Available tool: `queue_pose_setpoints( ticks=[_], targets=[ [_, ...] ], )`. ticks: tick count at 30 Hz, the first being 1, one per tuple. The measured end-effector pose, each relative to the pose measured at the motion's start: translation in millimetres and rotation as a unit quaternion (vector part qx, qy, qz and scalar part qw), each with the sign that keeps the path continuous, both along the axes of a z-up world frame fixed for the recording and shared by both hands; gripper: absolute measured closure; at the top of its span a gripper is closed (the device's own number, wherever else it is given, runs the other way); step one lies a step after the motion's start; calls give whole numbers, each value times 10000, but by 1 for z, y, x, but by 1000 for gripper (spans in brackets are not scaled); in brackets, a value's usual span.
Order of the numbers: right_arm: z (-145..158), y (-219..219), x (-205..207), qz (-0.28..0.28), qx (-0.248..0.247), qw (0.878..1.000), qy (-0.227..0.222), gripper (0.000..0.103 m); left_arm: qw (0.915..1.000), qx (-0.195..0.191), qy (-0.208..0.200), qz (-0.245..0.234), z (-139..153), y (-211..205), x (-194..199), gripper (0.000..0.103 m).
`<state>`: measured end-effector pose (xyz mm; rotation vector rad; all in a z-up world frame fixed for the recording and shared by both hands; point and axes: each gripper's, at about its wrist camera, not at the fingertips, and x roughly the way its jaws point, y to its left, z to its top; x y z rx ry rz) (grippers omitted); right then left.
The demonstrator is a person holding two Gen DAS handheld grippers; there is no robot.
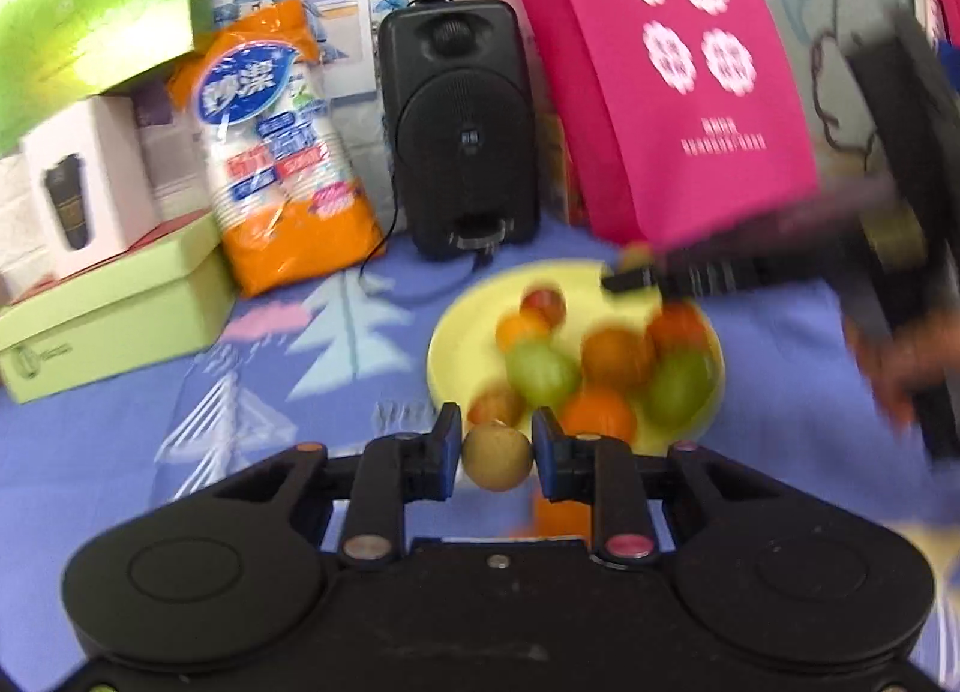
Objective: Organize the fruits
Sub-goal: 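Carry both kiwis over the yellow plate and open both tools, then grasp a tangerine with the left tool while the right tool grasps an orange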
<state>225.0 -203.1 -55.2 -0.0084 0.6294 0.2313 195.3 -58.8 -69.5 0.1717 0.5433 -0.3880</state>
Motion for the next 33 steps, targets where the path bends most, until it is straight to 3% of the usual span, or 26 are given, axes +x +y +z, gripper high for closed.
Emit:
queue_pose_setpoints(
  ticks=[7, 9, 10, 11, 14, 21, 26, 33],
  targets=[
    [-10, 4, 11, -79, -114, 9998, 114, 74, 9996, -4, 263, 77, -13, -29, 79, 76],
    [-7, 1, 6, -124, -113, 9999, 14, 63, 9994, -170, 266, 124, -15, -28, 87, 53],
    [-5, -2, 2, -132, -100, 9999, -30, 63, 9991, -224, 271, 217, -15, -26, 89, 32],
    [-2, -5, -1, -153, -75, 9998, -63, 63, 9990, -289, 221, 252, -14, -23, 89, 25],
    [6, -15, -13, -221, 36, 9996, -159, 63, 9983, -489, 185, 254, -6, -11, 82, 25],
    [23, -31, -62, -338, 206, 9979, -515, 63, 9959, -784, -66, 442, 20, 26, 27, 18],
    [26, -28, -97, -313, 289, 9968, -679, 63, 9966, -468, -435, 525, 20, 34, -32, 12],
    [14, -15, -133, -239, 609, 9965, -512, 63, 9970, -256, -397, 611, -1, 30, -96, 12]
  ],
)
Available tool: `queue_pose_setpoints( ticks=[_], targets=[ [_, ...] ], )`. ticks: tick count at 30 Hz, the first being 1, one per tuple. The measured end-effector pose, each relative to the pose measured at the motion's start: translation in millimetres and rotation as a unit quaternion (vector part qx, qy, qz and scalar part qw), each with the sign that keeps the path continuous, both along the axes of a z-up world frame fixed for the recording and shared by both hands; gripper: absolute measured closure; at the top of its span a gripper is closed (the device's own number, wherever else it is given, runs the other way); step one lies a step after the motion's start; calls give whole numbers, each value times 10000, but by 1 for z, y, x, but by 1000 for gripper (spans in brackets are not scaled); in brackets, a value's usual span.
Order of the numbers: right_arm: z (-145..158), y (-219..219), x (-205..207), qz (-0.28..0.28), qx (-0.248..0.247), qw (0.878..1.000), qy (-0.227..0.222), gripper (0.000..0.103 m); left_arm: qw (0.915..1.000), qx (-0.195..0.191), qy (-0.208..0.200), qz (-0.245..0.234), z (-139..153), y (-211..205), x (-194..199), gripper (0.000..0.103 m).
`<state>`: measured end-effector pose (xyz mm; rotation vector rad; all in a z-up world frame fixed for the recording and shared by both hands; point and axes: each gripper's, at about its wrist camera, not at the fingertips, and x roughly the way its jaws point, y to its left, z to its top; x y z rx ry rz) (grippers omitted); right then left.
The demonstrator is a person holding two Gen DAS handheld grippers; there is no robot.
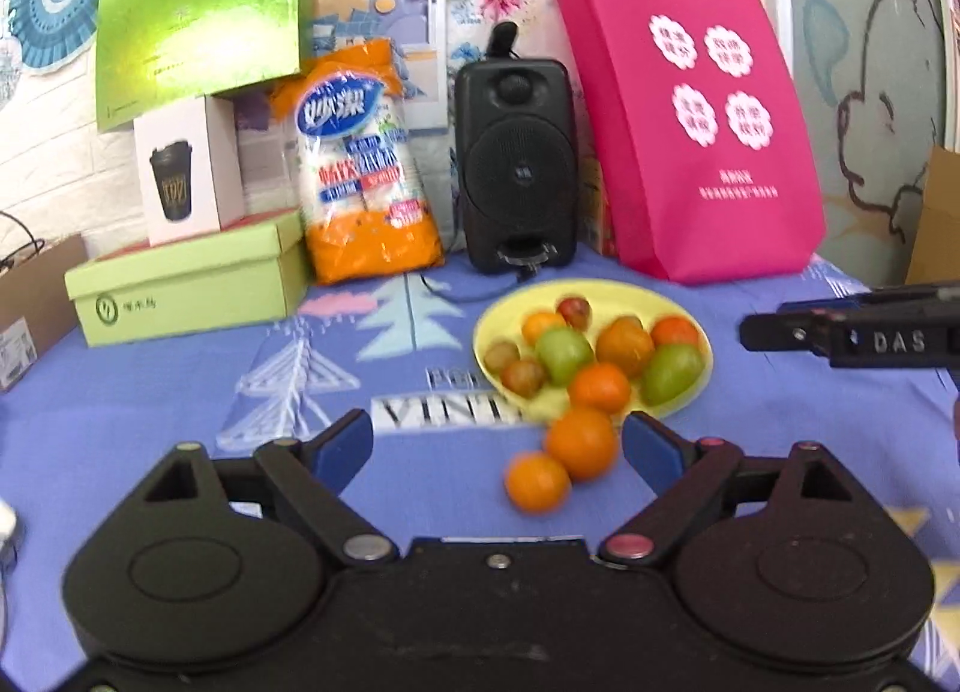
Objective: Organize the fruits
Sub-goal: 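Grasp a tangerine with the left tool while the right tool grasps an orange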
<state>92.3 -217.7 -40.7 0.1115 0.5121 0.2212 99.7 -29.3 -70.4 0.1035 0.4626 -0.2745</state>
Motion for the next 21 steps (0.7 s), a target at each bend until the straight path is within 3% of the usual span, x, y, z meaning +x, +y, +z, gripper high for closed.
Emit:
queue_pose_setpoints(
  ticks=[7, 11, 18, 21],
  targets=[
    [-15, 16, -27, 357, 155, 9989, 274, 57, 9995, 100, 150, -263, -25, -6, -16, 14],
    [-20, 22, -33, 467, 188, 9980, 391, 57, 9991, 116, 247, -324, -33, -10, -3, 26],
    [-22, 28, -23, 582, 313, 9964, 532, 57, 9971, 452, 276, -553, -41, -23, 25, 30],
    [-22, 31, -20, 615, 280, 9963, 531, 57, 9959, 400, 427, -697, -45, -25, 37, 43]
  ],
)
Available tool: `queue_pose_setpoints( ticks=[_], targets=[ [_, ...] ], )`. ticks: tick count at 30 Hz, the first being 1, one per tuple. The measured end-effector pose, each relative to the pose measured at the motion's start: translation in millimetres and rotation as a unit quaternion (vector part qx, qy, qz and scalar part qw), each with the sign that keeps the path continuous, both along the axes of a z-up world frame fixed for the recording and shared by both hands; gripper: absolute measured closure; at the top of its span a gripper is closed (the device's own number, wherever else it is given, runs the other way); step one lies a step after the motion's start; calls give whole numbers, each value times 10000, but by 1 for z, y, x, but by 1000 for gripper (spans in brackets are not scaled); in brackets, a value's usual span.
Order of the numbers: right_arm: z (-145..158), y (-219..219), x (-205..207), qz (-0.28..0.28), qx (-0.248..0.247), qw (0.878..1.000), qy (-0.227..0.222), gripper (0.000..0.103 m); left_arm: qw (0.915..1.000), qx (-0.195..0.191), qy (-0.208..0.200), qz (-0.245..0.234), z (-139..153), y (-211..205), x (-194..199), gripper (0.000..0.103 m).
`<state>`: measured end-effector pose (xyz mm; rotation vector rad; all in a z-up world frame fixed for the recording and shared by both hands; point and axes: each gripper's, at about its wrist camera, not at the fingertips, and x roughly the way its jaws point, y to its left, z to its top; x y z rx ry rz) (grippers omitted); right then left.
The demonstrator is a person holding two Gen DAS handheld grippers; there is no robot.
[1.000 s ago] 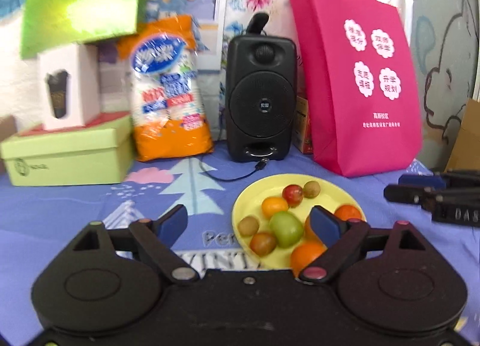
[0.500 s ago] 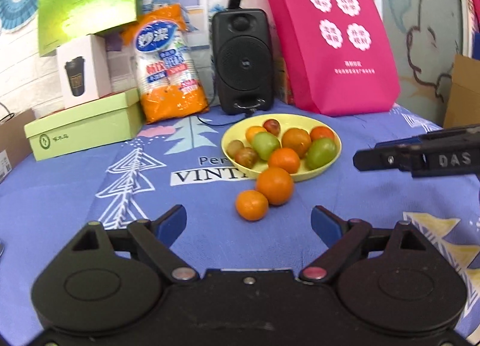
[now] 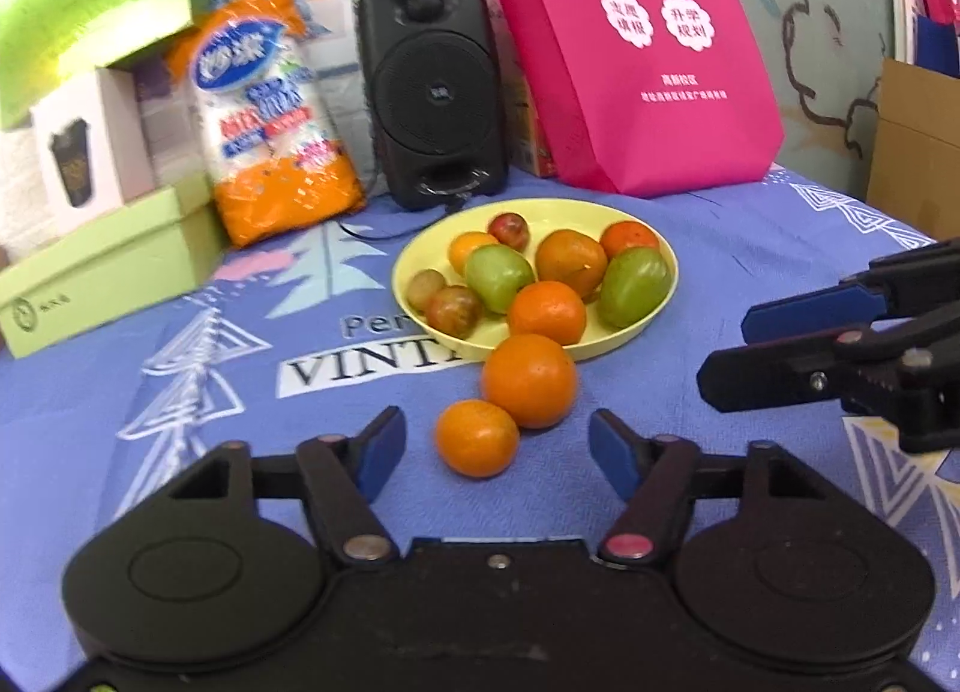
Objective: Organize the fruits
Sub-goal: 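Grasp a tangerine with the left tool while the right tool grasps an orange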
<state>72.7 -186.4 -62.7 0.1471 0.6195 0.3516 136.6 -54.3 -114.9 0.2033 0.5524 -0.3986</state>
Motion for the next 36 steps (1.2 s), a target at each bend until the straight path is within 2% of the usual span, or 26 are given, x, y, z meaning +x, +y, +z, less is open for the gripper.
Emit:
queue_pose_setpoints(
  ticks=[1, 2, 13, 18, 20, 21, 25, 30, 36],
  targets=[
    [0, 0, 1, 3, -8, 10000, 6, 57, 10000, -26, 58, -15, -1, 0, 3, 48],
    [-1, 0, 3, 11, 0, 10000, 21, 57, 9999, -44, 106, -27, -3, 0, 7, 48],
    [-5, 4, 17, 66, -22, 9999, 111, 57, 9990, -262, 375, -21, -12, 4, 27, 48],
    [-7, 11, 23, 105, -43, 9998, 150, 57, 9989, -275, 382, -48, -12, 6, 27, 57],
    [-7, 13, 26, 120, -67, 9998, 148, 57, 9988, -306, 391, -6, -11, 9, 26, 69],
    [-7, 15, 27, 112, -71, 9998, 150, 57, 9987, -334, 392, 15, -11, 11, 25, 71],
    [-7, 21, 33, 101, -55, 9998, 155, 57, 9970, -555, 489, 215, -9, 26, 19, 71],
    [-10, 39, 49, 129, 12, 9997, 189, 57, 9963, -556, 464, 473, -6, 44, 7, 71],
    [-22, 67, 68, -37, -435, 9985, 322, 56, 9949, -649, 459, 625, -6, 57, -4, 71]
  ],
)
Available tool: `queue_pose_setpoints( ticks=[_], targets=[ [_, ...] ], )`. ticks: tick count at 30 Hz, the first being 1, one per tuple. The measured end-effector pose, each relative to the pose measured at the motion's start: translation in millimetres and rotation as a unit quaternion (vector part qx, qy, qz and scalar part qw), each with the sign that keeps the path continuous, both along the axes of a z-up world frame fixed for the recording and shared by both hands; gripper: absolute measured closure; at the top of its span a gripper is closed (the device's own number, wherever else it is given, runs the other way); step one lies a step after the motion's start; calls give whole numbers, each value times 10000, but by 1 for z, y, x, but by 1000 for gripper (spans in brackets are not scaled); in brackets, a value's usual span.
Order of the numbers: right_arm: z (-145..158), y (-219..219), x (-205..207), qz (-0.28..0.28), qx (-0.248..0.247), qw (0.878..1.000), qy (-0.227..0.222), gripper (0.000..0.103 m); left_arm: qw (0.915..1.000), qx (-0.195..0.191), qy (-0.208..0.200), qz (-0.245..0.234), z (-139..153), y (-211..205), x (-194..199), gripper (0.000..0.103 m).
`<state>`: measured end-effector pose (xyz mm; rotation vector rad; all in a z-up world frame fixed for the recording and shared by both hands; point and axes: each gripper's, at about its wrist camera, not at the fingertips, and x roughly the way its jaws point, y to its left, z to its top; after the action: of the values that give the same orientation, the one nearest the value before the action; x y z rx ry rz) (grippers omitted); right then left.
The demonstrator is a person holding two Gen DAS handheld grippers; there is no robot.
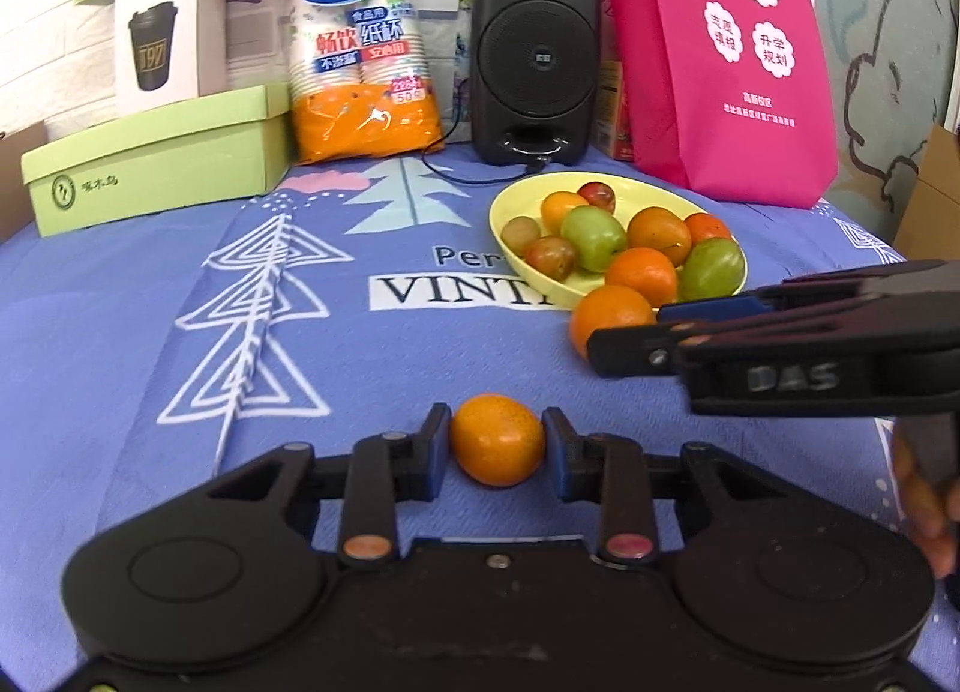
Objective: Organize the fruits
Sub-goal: 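Grasp a tangerine with the left tool while the right tool grasps an orange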
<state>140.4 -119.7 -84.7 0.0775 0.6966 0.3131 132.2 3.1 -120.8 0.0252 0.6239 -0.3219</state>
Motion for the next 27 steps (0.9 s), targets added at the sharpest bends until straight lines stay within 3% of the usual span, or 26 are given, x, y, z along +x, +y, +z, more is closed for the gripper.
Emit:
queue_pose_setpoints(
  ticks=[8, 13, 27],
  targets=[
    [-14, 9, 15, -222, -196, 9994, 154, 56, 9999, -93, 11, 38, -2, 2, -3, 71],
    [-14, 9, 16, -193, -167, 9996, 151, 62, 9999, -121, 27, 77, -2, 2, -4, 71],
    [-7, -11, -12, -298, -62, 9995, 108, 62, 9999, -136, 71, 8, 3, -2, -12, 71]
  ],
)
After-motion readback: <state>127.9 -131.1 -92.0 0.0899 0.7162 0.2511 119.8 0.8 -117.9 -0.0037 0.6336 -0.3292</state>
